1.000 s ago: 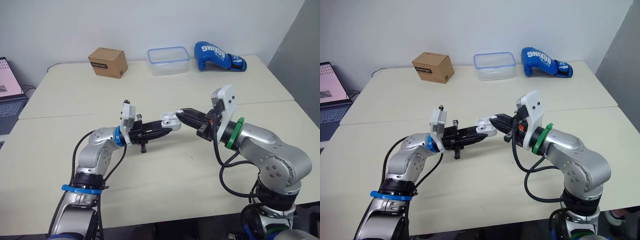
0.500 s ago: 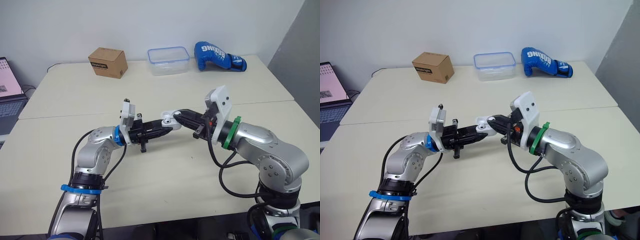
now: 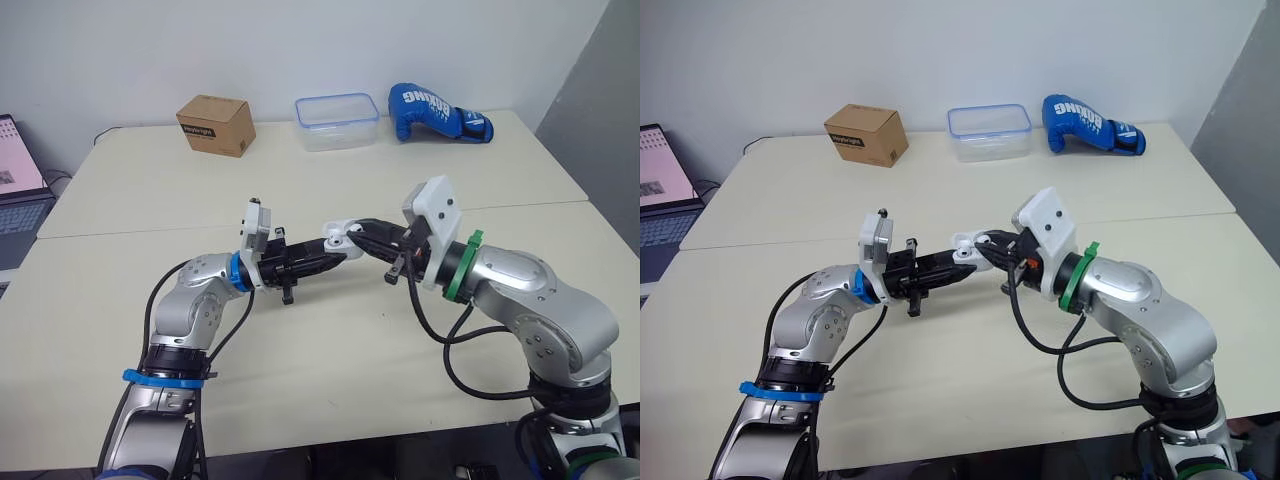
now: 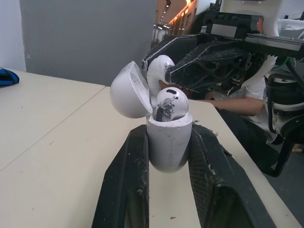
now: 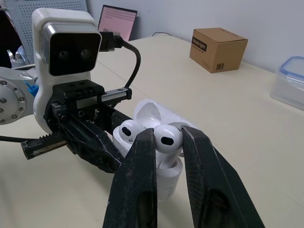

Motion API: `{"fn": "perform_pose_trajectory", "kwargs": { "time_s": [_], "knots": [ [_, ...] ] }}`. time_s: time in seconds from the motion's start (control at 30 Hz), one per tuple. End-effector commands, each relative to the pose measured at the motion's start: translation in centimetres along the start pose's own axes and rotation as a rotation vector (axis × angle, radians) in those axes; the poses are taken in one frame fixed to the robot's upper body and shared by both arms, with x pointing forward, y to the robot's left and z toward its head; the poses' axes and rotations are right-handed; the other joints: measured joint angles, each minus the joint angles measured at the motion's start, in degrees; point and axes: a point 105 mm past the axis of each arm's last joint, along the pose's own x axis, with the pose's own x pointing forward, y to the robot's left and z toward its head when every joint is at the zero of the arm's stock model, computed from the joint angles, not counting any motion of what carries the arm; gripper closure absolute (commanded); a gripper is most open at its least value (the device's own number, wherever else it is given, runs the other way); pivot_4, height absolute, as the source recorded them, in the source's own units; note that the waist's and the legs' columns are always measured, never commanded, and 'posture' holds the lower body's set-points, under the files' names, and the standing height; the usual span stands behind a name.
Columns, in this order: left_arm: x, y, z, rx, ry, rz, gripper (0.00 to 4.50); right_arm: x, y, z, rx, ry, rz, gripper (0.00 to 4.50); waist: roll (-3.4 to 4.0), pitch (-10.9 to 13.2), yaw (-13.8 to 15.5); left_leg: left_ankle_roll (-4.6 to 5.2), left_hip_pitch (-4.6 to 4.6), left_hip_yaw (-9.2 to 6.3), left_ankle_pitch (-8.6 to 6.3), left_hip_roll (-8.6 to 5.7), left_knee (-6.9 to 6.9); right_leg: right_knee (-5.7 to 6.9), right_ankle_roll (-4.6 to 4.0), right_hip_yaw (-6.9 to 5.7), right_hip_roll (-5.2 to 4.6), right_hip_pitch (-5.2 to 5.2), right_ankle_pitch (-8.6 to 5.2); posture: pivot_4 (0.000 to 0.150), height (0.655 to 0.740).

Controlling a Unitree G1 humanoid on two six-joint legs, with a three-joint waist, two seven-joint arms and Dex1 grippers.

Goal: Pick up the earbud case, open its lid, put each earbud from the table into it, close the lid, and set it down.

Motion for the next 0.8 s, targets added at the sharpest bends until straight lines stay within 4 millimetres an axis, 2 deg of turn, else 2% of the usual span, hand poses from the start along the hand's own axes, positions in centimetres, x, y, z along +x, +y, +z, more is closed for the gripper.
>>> {"fn": "perform_pose_trajectory", "kwargs": {
  "time_s": [0.03,0.2,0.33,0.53,0.63,0.8],
  "knots": [
    [0.5,-0.5,2.4,0.081,-0.063,-0.036,3.75,-0.1,0.8,-0.4,0.007,0.018,0.044,3.33,0.00,0.00,0.00,0.00,0.00,0.00,0.00,0.00,0.00,0.00,0.00,0.00,0.00,0.00,0.00,0.150,0.7307],
    [0.4,-0.7,2.3,0.082,-0.053,-0.040,3.75,-0.2,0.4,0.1,-0.004,-0.025,0.022,1.65,-0.01,0.00,0.01,0.00,0.00,0.00,0.00,0.01,0.00,-0.01,0.00,0.00,0.00,0.00,0.00,0.150,0.7307],
    [0.3,-0.8,2.0,0.080,-0.041,-0.042,3.75,-0.7,0.3,1.2,0.007,-0.084,0.052,1.65,-0.01,0.00,0.02,0.00,0.00,-0.01,0.00,0.00,0.00,-0.02,0.00,-0.01,0.00,0.01,0.00,0.150,0.7307],
    [-0.1,-0.9,1.7,0.077,-0.022,-0.044,3.75,-3.6,1.0,3.2,0.072,-0.153,0.243,1.65,-0.01,0.01,0.06,0.00,0.00,-0.02,0.00,0.00,0.00,-0.05,0.00,-0.02,0.00,0.03,0.00,0.150,0.7307],
    [-0.3,-1.0,1.6,0.079,-0.015,-0.048,3.75,-4.0,-0.5,4.4,0.087,-0.166,0.243,2.24,-0.01,0.01,0.05,0.01,0.00,-0.01,0.00,0.01,0.00,-0.03,0.00,-0.02,0.01,0.04,0.00,0.150,0.7307],
    [-0.6,-1.6,1.8,0.075,-0.006,-0.073,3.75,-3.1,-2.8,5.3,0.058,-0.142,0.224,4.09,-0.01,0.01,-0.01,0.02,0.04,0.03,0.00,0.04,-0.02,-0.01,0.00,-0.01,0.03,0.03,0.00,0.150,0.7307]
  ]
}}
